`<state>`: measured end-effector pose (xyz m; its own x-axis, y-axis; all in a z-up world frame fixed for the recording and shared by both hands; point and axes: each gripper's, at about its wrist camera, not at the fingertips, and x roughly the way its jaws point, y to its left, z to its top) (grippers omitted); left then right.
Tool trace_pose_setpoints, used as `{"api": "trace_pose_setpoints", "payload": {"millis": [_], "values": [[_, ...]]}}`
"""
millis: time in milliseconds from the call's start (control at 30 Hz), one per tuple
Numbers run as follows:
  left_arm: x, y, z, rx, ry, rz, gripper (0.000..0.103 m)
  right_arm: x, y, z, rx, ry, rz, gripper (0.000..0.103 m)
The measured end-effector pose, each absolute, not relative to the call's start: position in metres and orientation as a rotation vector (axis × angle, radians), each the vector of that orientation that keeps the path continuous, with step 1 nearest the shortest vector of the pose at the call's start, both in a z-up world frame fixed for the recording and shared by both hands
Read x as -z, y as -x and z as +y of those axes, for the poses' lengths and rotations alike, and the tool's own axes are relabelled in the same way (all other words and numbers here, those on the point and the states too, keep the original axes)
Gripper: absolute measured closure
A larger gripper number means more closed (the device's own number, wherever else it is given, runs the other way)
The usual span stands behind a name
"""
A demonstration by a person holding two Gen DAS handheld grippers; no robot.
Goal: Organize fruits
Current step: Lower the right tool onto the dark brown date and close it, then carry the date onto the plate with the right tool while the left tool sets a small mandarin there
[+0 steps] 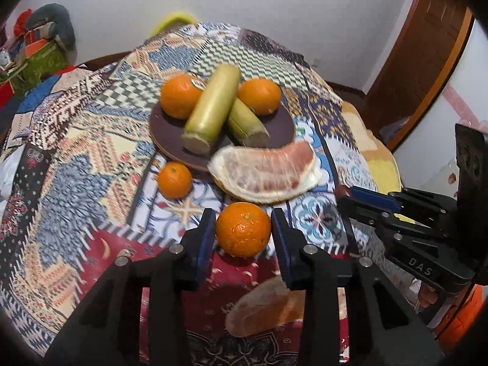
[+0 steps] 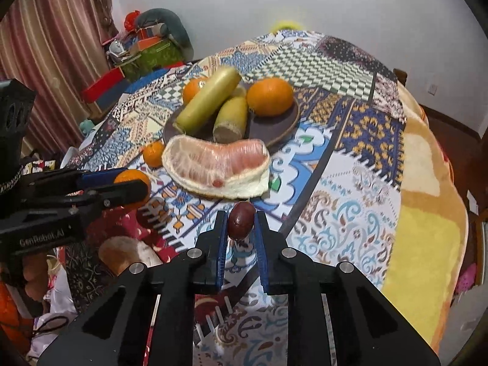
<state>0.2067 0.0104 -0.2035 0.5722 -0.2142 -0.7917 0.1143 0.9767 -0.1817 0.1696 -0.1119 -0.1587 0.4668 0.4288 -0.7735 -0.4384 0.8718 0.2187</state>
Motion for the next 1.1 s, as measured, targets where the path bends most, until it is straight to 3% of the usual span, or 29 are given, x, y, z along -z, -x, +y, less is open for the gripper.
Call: {"api": "trace_pose_setpoints", "payload": {"millis": [600,1100], "values": [[0.176,-0.247,0.04,0.119,0.118,0.837,0.066,0.125,-0.208,-0.104,-0.514,0.042,0.819,0.087],[0.197,-0.295,0.061,0.068,0.137,0.855,0.066,0.144,-0.255,-0.097,-0.517,0.025,0.837,0.087]]}}
